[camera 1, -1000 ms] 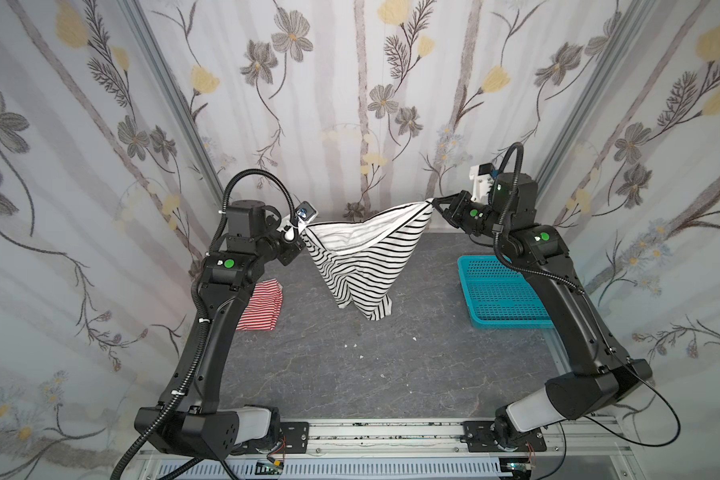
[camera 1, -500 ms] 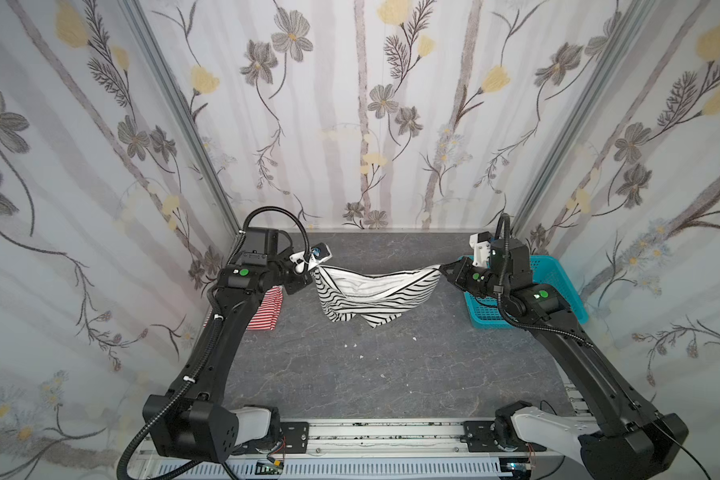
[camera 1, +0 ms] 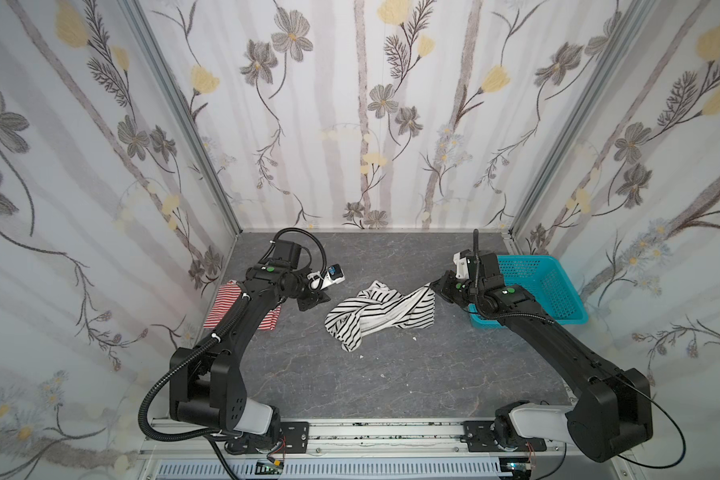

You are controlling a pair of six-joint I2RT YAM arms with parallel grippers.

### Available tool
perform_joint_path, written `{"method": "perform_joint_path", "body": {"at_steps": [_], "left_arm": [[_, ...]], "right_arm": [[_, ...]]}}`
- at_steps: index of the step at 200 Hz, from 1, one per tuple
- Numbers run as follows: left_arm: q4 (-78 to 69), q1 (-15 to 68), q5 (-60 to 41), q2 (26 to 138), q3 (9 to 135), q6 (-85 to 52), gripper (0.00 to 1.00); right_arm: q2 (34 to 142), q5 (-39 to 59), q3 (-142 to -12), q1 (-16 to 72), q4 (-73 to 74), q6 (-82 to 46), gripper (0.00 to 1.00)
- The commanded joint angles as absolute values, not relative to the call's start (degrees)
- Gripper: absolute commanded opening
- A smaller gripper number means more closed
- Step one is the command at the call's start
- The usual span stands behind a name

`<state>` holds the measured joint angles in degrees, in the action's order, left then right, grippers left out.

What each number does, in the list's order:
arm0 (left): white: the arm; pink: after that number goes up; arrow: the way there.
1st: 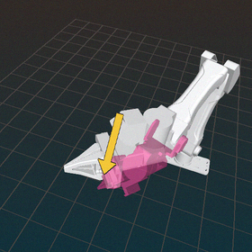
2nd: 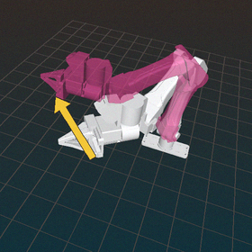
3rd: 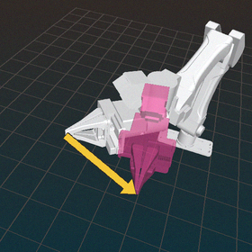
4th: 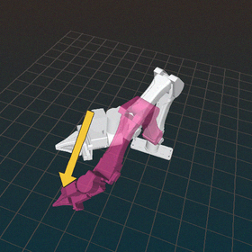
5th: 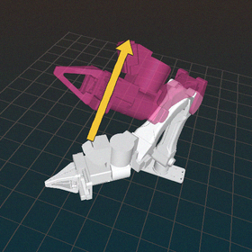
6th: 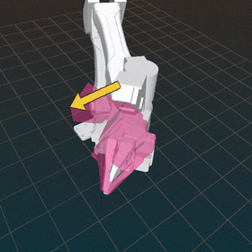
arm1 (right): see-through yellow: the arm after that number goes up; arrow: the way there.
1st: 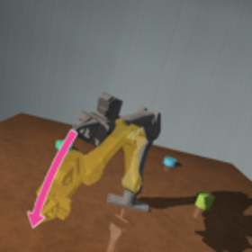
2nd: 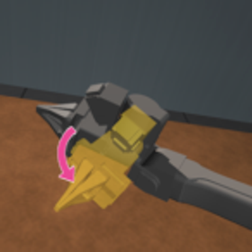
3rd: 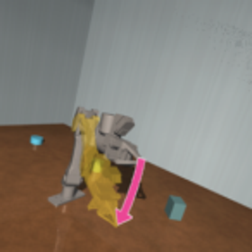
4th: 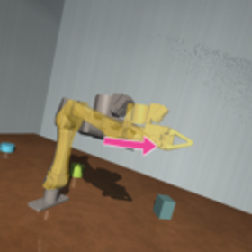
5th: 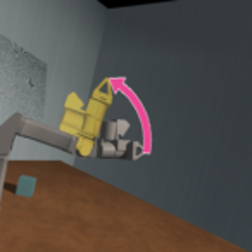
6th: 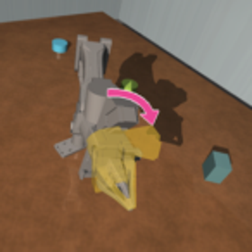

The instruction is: Fold and stack the tank tops

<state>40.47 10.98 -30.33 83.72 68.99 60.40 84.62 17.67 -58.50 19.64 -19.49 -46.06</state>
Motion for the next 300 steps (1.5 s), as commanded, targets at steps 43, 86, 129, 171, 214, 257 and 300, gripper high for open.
{"method": "perform_joint_path", "body": {"at_steps": [43, 86, 129, 171, 214, 257, 300], "left_arm": [[40.34, 15.49, -41.14, 72.75, 53.20, 46.46, 0.55], [40.39, 22.86, -35.64, 69.71, 45.30, 45.62, 0.58], [39.99, 25.13, -34.87, 80.55, 46.97, 45.78, 0.66], [38.80, 24.47, -33.29, 92.82, 52.76, 45.60, 0.59], [37.12, 17.91, -33.00, 100.01, 62.44, 44.65, 0.58], [36.75, 14.88, -30.06, 109.14, 75.68, 41.99, 0.59], [36.59, 13.11, -30.57, 112.59, 81.80, 40.38, 0.56]], "right_arm": [[89.84, 15.18, -62.09, 19.62, -17.44, -46.43, 0.00], [91.05, 15.47, -62.84, 19.67, -17.45, -45.88, 0.00], [90.91, 15.72, -62.84, 20.12, -16.79, -46.64, 0.00], [89.15, 15.24, -62.41, 20.36, -17.31, -46.76, 0.00], [87.22, 14.36, -61.30, 21.04, -18.29, -46.92, 0.00], [87.08, 13.14, -60.02, 25.10, -17.58, -48.72, 0.00], [87.25, 12.08, -58.87, 27.87, -16.25, -50.55, 0.00]]}}
